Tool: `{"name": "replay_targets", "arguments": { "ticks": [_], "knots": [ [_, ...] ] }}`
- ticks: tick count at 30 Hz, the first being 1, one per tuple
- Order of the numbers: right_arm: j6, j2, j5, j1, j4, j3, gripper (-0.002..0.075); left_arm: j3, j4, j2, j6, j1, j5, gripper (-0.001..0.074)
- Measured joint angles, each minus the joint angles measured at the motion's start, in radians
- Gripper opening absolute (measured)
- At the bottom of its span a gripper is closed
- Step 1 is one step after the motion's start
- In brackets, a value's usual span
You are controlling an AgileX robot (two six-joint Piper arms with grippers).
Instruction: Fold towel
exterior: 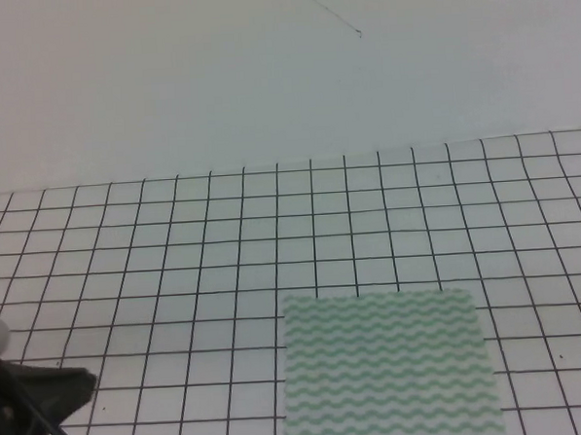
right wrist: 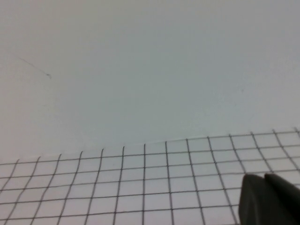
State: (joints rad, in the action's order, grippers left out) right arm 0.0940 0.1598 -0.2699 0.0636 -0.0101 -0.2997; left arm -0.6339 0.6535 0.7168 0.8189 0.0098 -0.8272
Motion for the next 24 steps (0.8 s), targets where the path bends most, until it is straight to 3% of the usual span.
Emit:
{"name": "replay_targets", "arguments": {
  "ticks": [3, 11, 14, 19, 24],
  "knots": [
    [-0.011, 0.000, -0.025, 0.000, -0.091, 0.011, -0.0003, -0.002, 0.125, 0.076, 0.182, -0.058, -0.007, -0.0001],
    [-0.142, 0.000, -0.087, 0.000, -0.181, 0.011, -0.0003, -0.002, 0.079, 0.325, 0.172, -0.272, 0.124, 0.0016],
    [-0.154, 0.000, -0.121, 0.000, -0.185, 0.011, -0.0003, -0.002, 0.016, 0.397, 0.192, -0.363, 0.168, 0.0095],
    [-0.204, 0.000, -0.145, 0.000, -0.244, 0.011, -0.0003, -0.002, -0.077, 0.498, 0.241, -0.521, 0.253, 0.0297],
    [-0.227, 0.000, -0.145, 0.000, -0.258, 0.011, -0.0003, -0.002, -0.101, 0.609, 0.376, -0.644, 0.345, 0.0343]
  ]
}}
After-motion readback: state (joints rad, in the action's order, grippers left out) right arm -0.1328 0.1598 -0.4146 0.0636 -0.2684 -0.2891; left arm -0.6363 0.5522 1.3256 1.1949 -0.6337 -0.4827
